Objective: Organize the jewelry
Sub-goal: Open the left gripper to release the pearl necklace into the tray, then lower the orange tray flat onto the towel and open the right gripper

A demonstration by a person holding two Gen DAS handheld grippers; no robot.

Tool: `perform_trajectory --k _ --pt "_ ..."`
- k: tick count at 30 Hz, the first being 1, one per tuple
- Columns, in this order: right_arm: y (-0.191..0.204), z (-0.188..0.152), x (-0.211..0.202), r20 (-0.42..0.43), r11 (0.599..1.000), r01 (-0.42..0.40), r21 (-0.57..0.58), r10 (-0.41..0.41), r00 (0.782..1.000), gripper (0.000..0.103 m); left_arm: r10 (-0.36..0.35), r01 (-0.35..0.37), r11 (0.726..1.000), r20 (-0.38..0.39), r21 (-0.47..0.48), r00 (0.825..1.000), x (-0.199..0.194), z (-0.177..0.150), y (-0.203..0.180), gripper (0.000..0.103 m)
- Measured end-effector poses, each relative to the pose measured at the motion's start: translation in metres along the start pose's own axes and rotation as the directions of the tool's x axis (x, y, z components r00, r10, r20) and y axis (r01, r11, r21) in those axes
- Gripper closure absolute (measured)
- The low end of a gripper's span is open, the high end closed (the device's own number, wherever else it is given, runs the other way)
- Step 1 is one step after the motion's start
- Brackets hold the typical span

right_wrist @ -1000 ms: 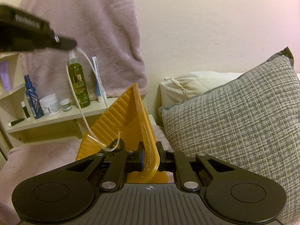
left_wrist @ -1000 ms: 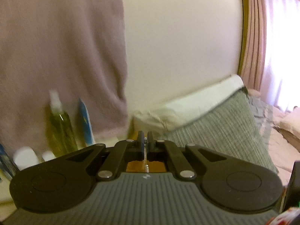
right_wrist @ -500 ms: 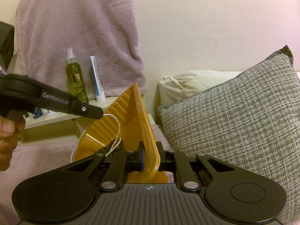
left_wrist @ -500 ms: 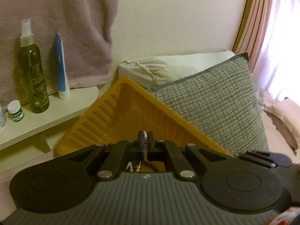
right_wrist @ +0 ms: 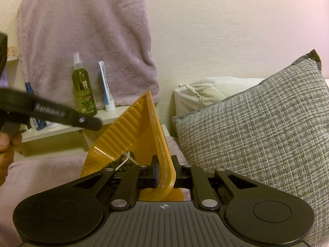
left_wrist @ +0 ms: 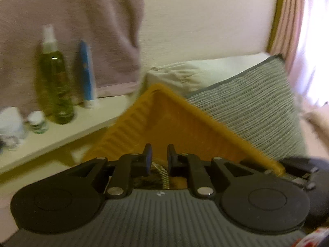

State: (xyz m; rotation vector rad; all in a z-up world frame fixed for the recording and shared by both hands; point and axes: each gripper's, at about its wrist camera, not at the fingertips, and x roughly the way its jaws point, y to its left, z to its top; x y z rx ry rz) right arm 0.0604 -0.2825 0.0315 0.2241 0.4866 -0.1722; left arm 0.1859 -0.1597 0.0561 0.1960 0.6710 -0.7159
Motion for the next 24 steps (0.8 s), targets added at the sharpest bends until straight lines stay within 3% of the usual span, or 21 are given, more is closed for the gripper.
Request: perform_trajectory --k 6,24 --pt "-0.003 0.0 0.002 -0.004 1.0 -0.001 0.008 0.001 1.0 0.092 0.116 -0.115 0.993 -0.04 0.04 0.992 -0.005 -0.019 0.013 0.088" --pt "-0.026 -0.004 0.008 -0.03 0.996 -0.033 0.086 0.036 0.999 0.092 0.18 -0.181 0.983 -0.035 -0.026 0.983 -0.028 -0.051 0.038 0.085"
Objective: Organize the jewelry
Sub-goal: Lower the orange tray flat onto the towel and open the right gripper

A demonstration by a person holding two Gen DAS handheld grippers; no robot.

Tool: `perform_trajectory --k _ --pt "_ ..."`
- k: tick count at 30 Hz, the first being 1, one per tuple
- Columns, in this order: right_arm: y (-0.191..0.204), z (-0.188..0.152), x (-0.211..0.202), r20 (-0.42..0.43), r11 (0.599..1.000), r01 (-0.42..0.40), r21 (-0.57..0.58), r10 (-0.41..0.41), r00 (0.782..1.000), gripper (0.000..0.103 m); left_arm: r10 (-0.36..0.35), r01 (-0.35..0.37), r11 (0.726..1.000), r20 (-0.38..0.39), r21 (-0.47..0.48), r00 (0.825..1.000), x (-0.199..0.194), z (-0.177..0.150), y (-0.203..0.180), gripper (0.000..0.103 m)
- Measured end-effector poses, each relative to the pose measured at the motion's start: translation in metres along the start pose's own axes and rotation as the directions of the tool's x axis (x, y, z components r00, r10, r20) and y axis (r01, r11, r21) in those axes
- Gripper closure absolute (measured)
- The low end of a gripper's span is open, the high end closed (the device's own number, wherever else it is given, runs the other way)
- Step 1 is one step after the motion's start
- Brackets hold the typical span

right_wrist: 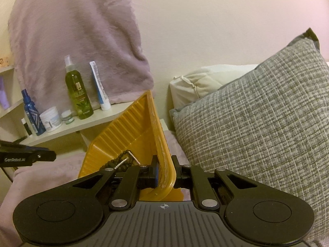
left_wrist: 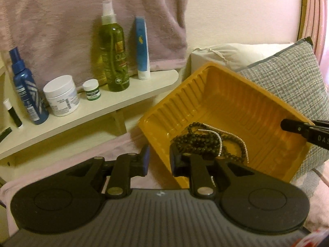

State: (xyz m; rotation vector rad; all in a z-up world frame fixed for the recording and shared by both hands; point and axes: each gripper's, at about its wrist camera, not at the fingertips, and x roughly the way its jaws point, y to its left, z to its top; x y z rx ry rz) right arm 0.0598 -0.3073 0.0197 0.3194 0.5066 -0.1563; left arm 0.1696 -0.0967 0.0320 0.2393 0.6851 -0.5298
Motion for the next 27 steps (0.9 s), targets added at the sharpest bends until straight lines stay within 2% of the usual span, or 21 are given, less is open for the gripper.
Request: perform_trajectory --k 15,27 --pt "-0.049 -0.008 0.021 -0.055 0.986 -0.06 0.154 0.07 0.996 0.094 0.071 -0.067 0.992 0.039 -0.111 0.997 -0.027 -0.034 0.024 0.083" --pt "-0.087 -0.018 0.034 -0.093 0.957 -0.12 0.266 0.149 0.984 0.094 0.112 -0.108 0.971 0.003 -0.214 0.994 -0.03 -0.063 0.032 0.073"
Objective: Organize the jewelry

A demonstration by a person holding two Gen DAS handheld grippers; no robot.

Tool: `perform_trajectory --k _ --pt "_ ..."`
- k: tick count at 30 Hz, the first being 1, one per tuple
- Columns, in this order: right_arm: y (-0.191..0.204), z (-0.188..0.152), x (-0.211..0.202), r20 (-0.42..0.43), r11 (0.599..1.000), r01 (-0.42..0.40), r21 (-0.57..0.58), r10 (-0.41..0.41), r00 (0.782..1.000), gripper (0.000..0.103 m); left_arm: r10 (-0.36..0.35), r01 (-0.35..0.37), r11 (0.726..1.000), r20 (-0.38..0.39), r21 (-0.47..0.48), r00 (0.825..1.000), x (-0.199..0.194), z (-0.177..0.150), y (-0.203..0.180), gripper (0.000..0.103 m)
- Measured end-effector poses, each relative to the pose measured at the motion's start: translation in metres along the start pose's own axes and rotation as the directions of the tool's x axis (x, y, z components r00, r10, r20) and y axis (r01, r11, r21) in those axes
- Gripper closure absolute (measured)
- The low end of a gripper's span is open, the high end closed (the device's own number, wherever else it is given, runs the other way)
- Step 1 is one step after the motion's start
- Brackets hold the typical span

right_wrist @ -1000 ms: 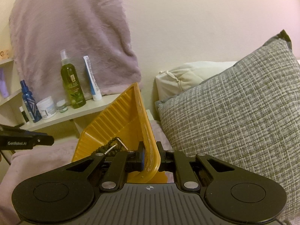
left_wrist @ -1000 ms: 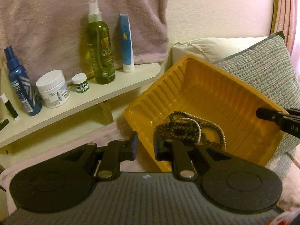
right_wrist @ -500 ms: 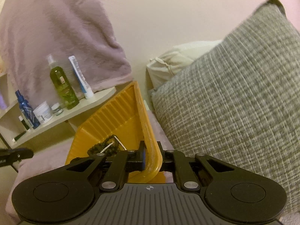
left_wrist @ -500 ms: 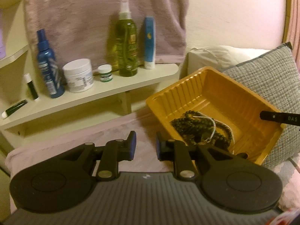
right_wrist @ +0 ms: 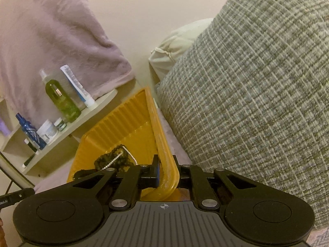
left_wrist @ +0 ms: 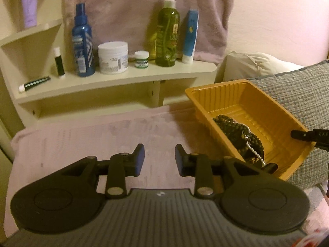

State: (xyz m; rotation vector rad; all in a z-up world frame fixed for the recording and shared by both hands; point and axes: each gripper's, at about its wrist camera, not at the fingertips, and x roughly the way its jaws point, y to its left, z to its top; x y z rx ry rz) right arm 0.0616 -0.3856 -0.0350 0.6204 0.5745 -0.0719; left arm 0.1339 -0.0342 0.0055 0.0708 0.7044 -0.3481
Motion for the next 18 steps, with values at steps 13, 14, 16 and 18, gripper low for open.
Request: perform_trajectory --k 13,14,16,18 --pt "-0.02 -0.005 -0.022 0.053 0.996 -0.064 0.069 0.061 0.997 0.038 0.005 -0.005 0.999 -0.004 -0.042 1.0 -0.004 -0.011 -0.005 0.037" --pt "-0.02 -0.005 -0.026 0.062 0.995 -0.072 0.066 0.068 0.996 0.037 0.004 -0.004 0.999 -0.005 -0.048 1.0 -0.005 -0.011 -0.004 0.032" --pt "-0.018 -0.003 -0.037 0.081 0.996 -0.067 0.052 0.062 0.995 0.033 0.008 -0.008 0.998 -0.001 -0.065 1.0 -0.007 -0.012 -0.003 0.021" --pt "-0.012 0.0 -0.049 0.102 0.999 -0.042 0.019 0.04 0.994 0.031 0.018 -0.017 0.997 0.01 -0.08 1.0 -0.01 -0.013 -0.002 0.011"
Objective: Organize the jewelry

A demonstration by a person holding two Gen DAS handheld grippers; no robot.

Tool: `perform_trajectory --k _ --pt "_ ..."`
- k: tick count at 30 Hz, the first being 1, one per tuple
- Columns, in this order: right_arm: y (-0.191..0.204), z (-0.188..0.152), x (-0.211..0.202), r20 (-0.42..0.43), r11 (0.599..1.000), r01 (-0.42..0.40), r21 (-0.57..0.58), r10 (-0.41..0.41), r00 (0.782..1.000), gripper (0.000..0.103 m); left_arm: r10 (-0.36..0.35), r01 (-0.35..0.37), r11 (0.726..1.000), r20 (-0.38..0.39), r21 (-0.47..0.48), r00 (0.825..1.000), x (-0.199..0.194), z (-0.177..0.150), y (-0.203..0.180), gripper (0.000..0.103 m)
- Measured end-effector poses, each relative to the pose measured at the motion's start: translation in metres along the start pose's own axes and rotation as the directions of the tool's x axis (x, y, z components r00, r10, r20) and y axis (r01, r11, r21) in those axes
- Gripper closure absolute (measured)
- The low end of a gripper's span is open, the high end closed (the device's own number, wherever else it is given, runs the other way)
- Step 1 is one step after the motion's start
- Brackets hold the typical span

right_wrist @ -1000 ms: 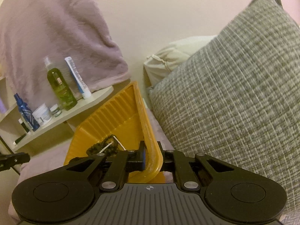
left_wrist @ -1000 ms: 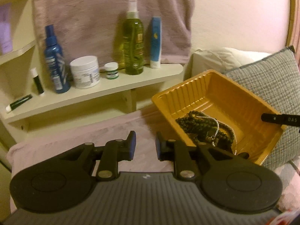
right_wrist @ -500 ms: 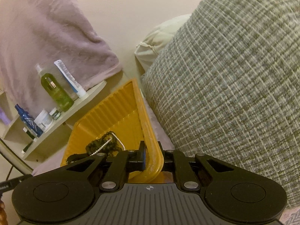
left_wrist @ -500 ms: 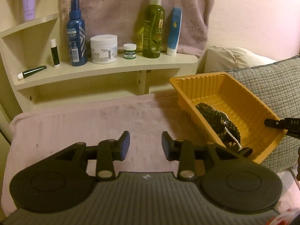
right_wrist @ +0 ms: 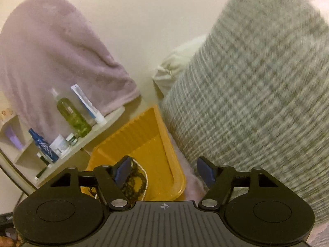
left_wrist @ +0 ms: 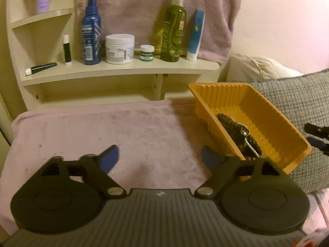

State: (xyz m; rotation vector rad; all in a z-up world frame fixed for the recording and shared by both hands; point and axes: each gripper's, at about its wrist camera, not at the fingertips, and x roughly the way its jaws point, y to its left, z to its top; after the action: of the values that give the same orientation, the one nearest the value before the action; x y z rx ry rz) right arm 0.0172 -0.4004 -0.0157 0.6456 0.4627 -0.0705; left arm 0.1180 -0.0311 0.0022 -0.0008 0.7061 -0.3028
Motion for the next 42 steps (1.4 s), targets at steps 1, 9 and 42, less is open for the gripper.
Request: perform_trajectory --k 1,9,42 --pt "0.004 0.002 -0.005 0.006 1.0 0.011 -0.015 -0.011 1.0 0.03 0.007 -0.007 1.0 0.004 -0.006 1.0 -0.002 -0.001 0.0 0.007" --pt "0.069 0.005 -0.021 -0.098 0.972 0.095 -0.216 -0.118 0.988 0.019 0.04 -0.04 0.998 0.019 -0.041 0.999 -0.021 -0.008 0.003 0.001" --pt "0.175 -0.097 -0.009 -0.343 0.866 -0.036 -0.498 -0.159 0.926 0.016 0.22 -0.229 0.971 -0.108 -0.072 0.969 -0.09 -0.057 -0.002 0.0"
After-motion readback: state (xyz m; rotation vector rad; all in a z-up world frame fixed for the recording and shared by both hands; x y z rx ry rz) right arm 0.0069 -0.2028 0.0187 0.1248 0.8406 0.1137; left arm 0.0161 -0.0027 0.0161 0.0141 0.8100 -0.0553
